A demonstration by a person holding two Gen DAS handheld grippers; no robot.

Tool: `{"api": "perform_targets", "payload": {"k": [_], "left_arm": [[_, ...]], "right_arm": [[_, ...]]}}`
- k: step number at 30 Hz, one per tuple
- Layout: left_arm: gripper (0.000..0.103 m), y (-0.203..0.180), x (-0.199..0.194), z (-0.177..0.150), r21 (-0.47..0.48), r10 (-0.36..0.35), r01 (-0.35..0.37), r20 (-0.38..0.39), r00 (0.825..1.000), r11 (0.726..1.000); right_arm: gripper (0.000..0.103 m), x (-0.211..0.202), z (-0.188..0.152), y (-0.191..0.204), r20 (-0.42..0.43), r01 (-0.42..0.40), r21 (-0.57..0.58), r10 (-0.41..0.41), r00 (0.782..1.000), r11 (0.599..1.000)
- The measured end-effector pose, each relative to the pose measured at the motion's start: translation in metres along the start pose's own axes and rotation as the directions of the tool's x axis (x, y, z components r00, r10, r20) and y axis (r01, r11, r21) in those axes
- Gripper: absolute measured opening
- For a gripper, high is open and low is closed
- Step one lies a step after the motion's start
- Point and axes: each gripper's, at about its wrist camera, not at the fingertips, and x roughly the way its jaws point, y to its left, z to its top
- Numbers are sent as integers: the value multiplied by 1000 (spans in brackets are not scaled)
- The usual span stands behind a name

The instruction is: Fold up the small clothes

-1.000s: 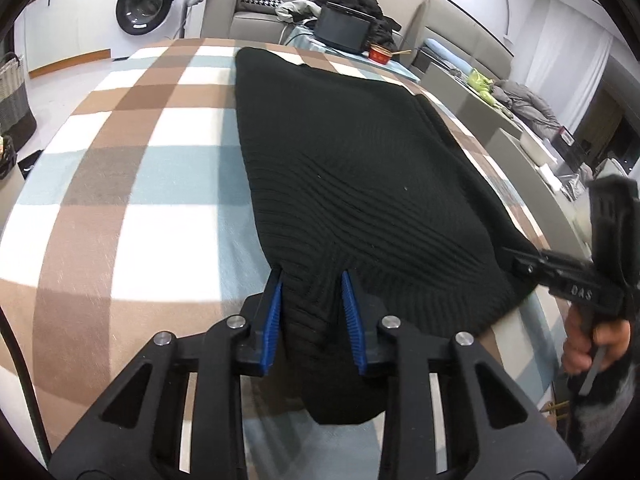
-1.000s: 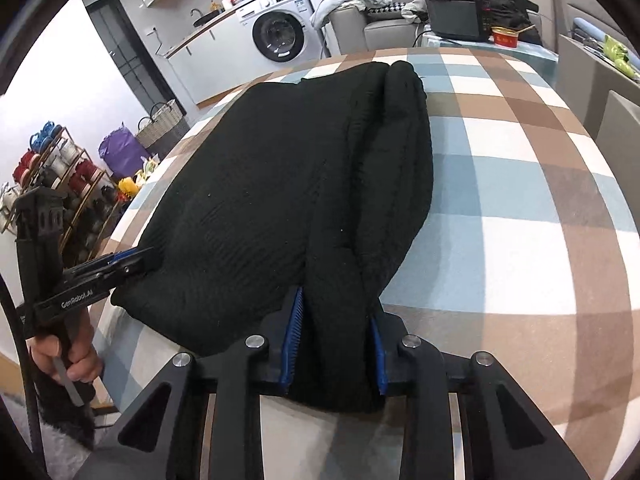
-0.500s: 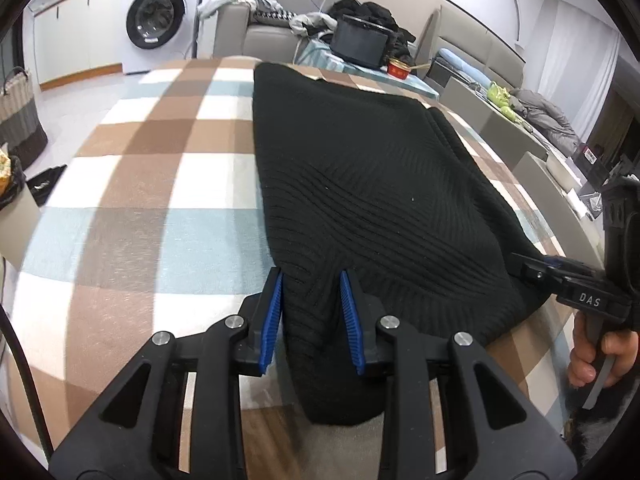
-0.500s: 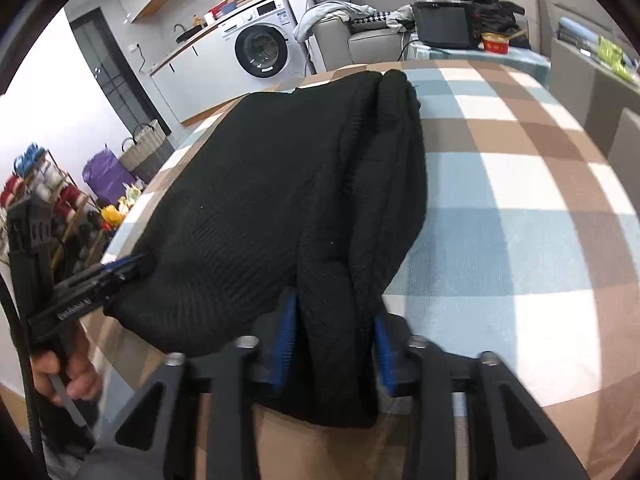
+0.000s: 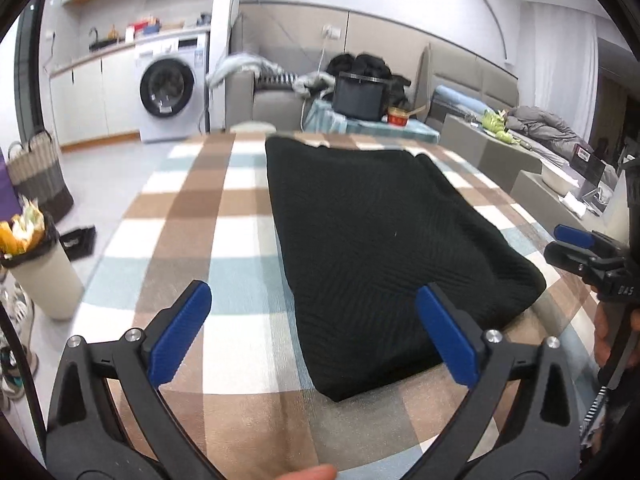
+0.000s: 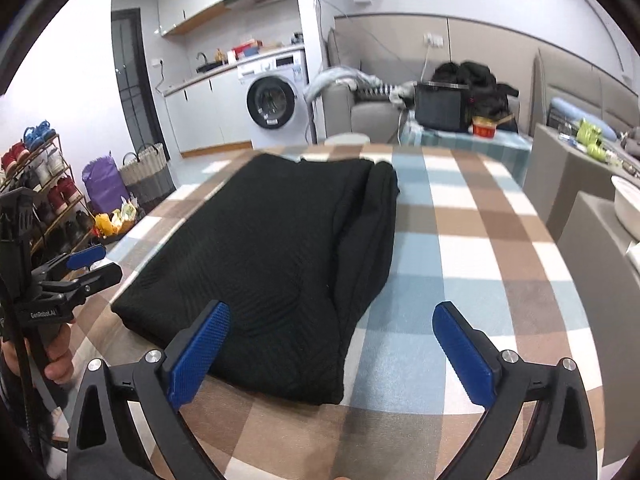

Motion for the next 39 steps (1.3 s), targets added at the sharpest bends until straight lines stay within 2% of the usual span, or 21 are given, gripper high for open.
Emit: {"api": "perform_targets", "payload": {"k": [4, 11, 18, 24, 28, 39], "left_arm": [[102, -6, -11, -1, 18, 29, -30, 46, 999, 999], [102, -12, -25, -8, 47, 32, -37, 101, 994, 998], [102, -13, -30, -11, 47, 21, -28, 131, 991, 998], [102, -13, -31, -12, 41, 25, -31, 129, 991, 999], [102, -12, -31, -12, 40, 35, -40, 122, 992, 998], [102, -7, -29, -10, 18, 22, -24, 119, 993, 1000]], "right_arm": [[103, -13, -2, 8, 71, -22, 0, 22, 997, 1000], [103, -26, -10, 22, 159, -46, -29, 51, 986, 998], [103, -24, -19, 27, 202, -14, -47, 23, 979, 999], [103, -25, -20, 27, 216, -3, -48, 13, 976, 999], [103, -24, -19, 25, 207, -24, -44, 33, 978, 999], [103, -32, -22, 27, 244, 29, -48, -16, 970, 998]]}}
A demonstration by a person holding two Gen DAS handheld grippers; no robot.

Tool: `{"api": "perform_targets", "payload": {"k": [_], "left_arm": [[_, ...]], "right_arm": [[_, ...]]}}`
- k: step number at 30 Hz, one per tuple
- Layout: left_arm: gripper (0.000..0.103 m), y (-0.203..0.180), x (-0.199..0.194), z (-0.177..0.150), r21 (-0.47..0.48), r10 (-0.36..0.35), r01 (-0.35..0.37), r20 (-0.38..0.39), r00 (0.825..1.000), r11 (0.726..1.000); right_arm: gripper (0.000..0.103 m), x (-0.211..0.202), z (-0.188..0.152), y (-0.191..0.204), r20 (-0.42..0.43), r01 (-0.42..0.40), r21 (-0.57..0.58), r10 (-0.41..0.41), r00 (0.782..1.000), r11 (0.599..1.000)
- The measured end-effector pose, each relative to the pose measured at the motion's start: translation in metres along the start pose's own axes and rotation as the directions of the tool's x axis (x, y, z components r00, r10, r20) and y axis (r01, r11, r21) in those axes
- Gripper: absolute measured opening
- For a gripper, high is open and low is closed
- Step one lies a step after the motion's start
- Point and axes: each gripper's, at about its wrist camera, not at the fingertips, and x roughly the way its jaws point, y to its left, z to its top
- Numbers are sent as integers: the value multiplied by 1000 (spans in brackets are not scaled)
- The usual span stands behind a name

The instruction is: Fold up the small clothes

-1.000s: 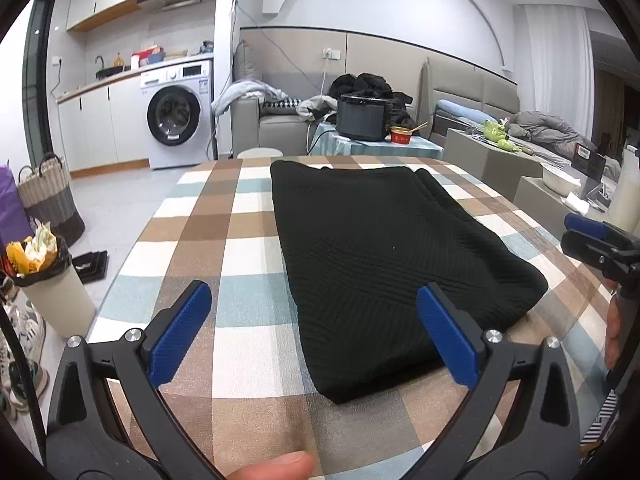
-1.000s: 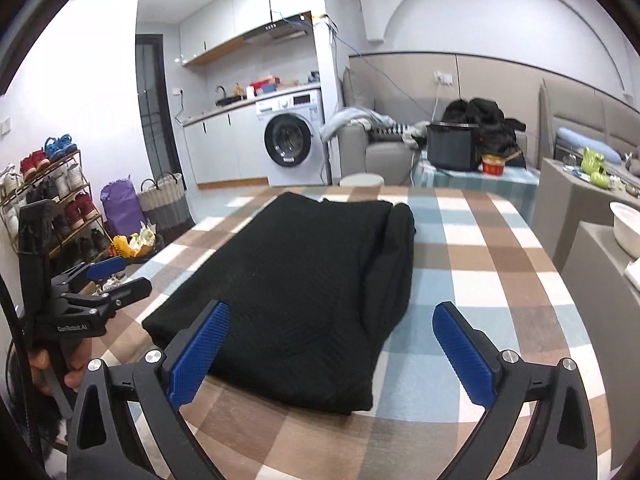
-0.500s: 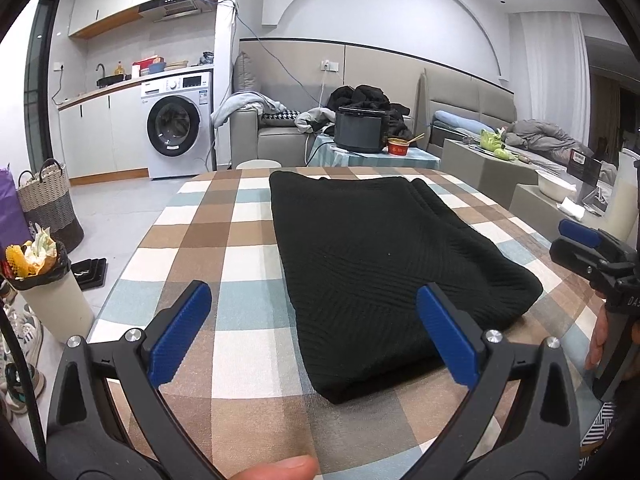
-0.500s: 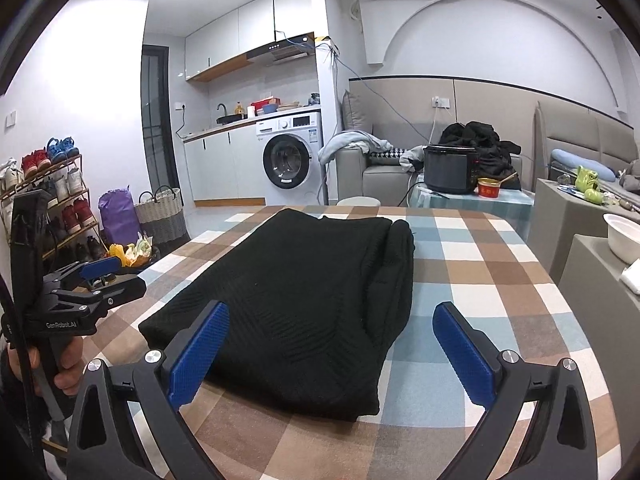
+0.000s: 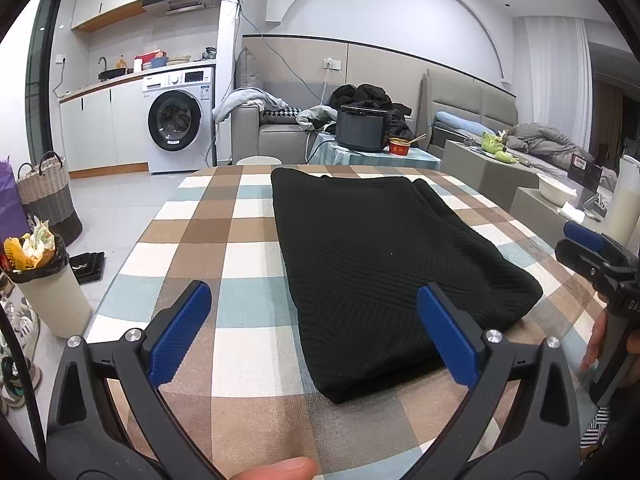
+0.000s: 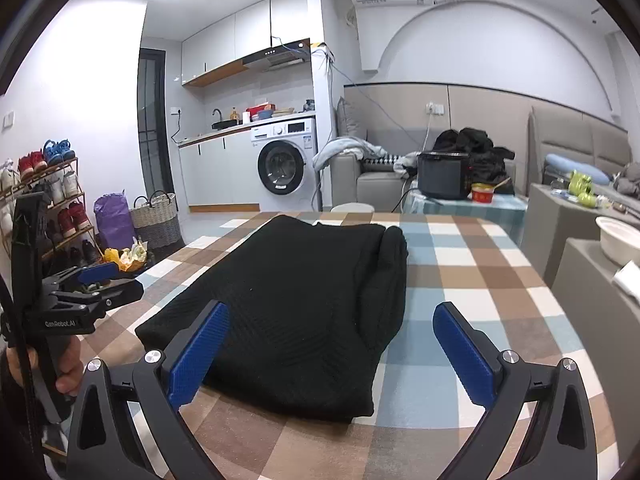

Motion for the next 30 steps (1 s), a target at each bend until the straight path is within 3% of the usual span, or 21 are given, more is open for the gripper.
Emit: {"api": "perform_targets", "payload": {"k": [12, 30], "left_arm": [[102, 0, -19, -3, -14, 40, -39, 93, 995, 999], [102, -3, -18, -2, 6, 21, -21, 81, 997, 1000]], "right_arm": [[103, 3, 1, 4, -14, 9, -32, -9, 1000, 999], [103, 8, 0, 1, -29, -3, -11, 2, 1000, 1000]]}}
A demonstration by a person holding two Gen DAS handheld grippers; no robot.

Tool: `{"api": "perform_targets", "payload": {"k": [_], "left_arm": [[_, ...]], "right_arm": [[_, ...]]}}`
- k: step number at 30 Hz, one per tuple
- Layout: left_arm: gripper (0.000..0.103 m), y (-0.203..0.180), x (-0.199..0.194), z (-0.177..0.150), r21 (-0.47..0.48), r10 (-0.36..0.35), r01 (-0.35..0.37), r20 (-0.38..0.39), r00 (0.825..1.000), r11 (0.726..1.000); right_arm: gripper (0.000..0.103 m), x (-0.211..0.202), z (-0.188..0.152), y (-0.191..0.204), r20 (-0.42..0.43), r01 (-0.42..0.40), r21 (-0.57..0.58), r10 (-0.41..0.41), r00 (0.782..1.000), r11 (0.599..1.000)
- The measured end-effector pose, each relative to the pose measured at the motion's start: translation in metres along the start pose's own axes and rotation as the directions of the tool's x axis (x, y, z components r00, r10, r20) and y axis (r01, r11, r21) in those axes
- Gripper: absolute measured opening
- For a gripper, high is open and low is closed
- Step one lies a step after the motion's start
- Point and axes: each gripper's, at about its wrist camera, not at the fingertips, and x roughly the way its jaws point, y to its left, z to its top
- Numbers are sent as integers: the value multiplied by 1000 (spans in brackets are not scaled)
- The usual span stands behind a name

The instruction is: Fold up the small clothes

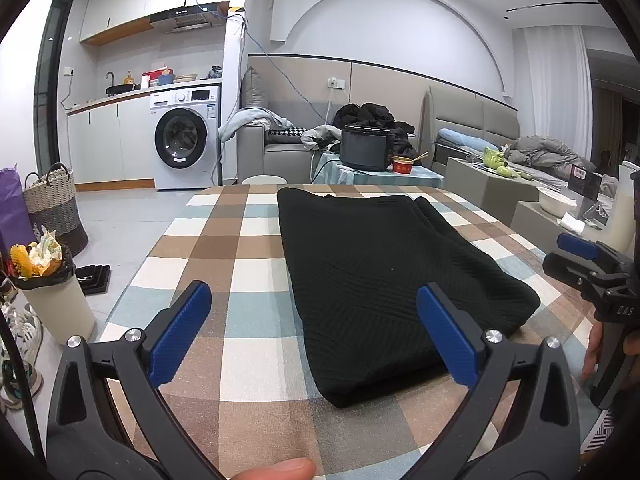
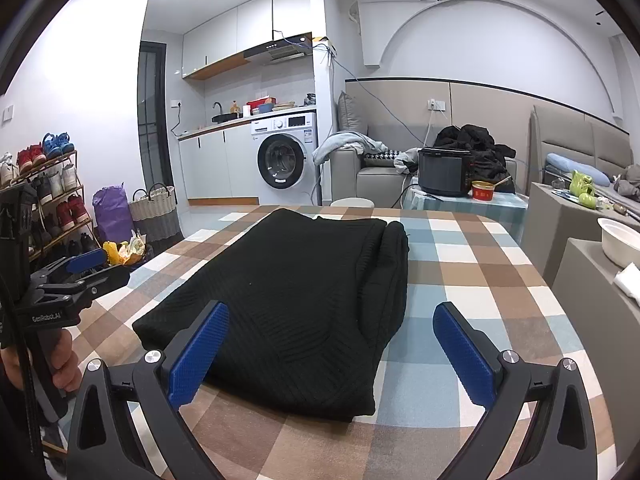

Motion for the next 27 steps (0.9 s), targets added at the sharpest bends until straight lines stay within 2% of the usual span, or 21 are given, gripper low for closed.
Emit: {"api": "perform_targets", "payload": {"k": [27], "left_arm": [[102, 0, -4, 0, -9, -61, 61, 10, 998, 998]], "right_arm": [[103, 2, 0, 5, -11, 5, 12, -5, 1000, 1000]]}}
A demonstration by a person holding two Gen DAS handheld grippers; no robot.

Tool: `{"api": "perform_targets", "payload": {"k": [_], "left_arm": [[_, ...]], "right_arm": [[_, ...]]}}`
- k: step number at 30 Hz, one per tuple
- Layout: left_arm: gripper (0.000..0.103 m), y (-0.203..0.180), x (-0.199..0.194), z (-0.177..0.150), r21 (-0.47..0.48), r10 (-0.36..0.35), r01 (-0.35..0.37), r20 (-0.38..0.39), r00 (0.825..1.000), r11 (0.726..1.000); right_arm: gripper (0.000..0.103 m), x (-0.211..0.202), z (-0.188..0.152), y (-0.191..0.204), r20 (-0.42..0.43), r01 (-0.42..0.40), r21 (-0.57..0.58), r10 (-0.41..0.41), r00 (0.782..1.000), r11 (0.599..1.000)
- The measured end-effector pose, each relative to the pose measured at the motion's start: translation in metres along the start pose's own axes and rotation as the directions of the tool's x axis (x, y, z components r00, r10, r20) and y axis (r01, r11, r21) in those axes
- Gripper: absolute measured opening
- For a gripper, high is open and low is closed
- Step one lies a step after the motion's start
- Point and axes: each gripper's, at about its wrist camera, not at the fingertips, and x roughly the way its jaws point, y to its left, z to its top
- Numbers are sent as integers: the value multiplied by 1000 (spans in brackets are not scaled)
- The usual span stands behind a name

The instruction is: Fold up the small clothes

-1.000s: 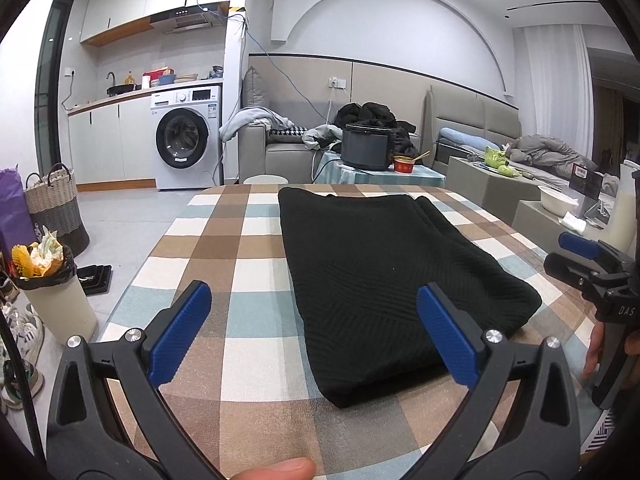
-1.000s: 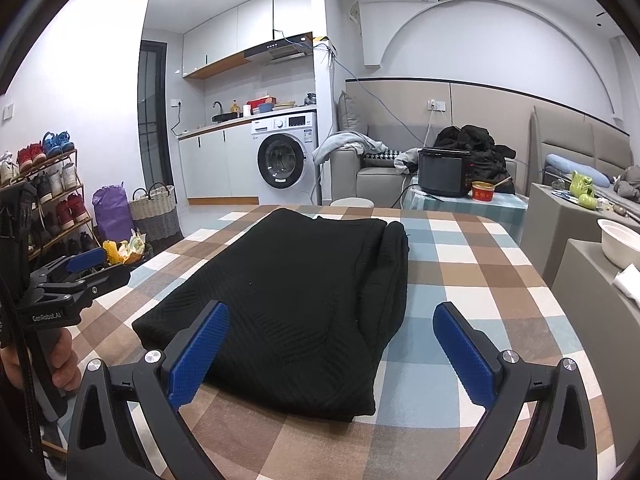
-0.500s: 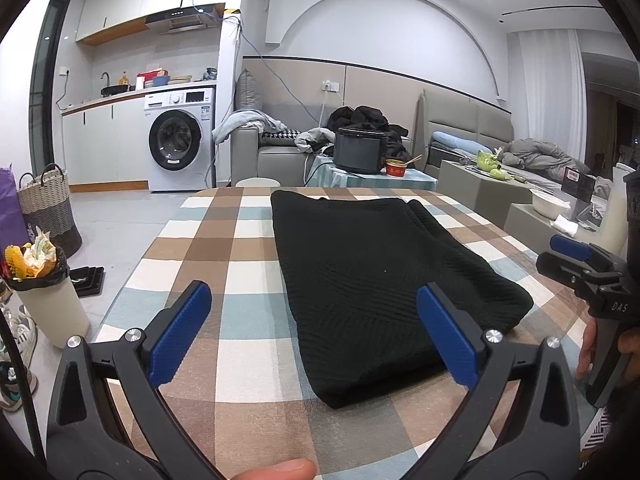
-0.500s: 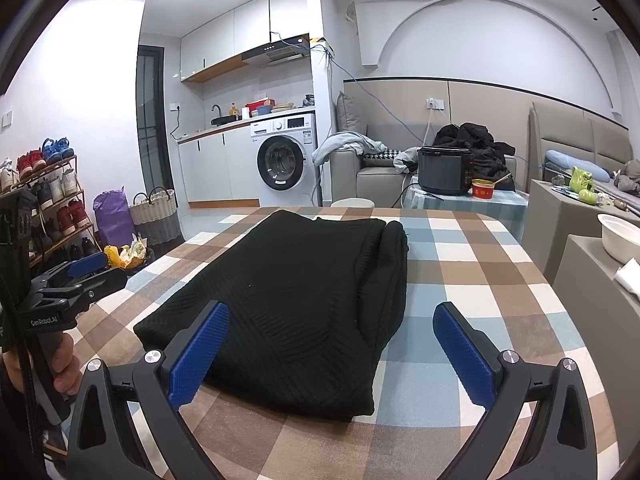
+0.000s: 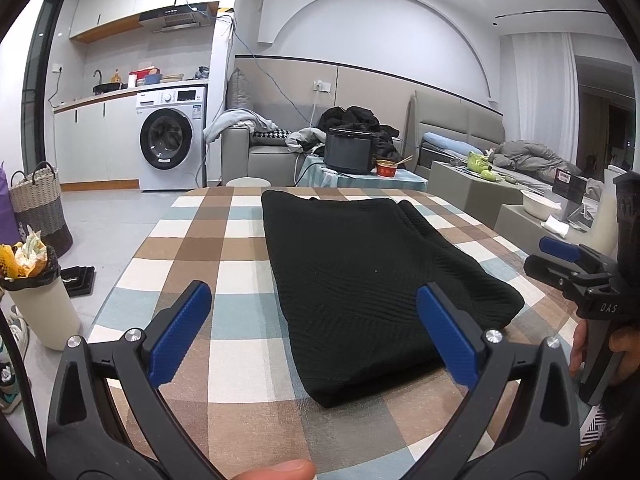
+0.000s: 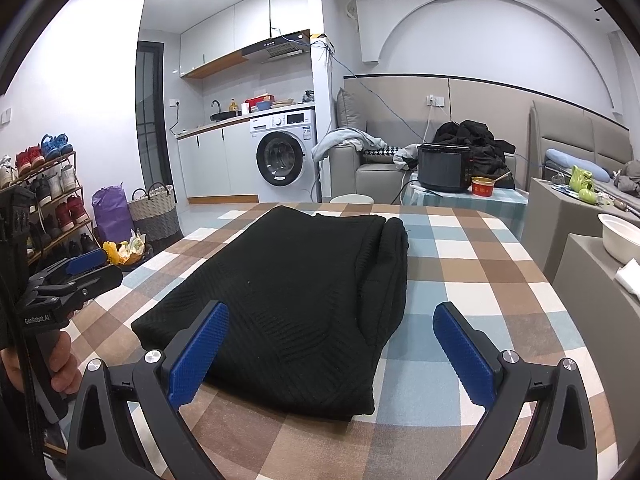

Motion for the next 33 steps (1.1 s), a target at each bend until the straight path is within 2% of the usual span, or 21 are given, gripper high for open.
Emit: {"api": "perform_targets", "payload": {"k": [33], "left_arm": [[102, -3, 2, 0, -9, 13, -13, -11, 1000, 1000]], "right_arm": [[103, 1, 0, 4, -4, 2, -5, -2, 1000, 1000]]}}
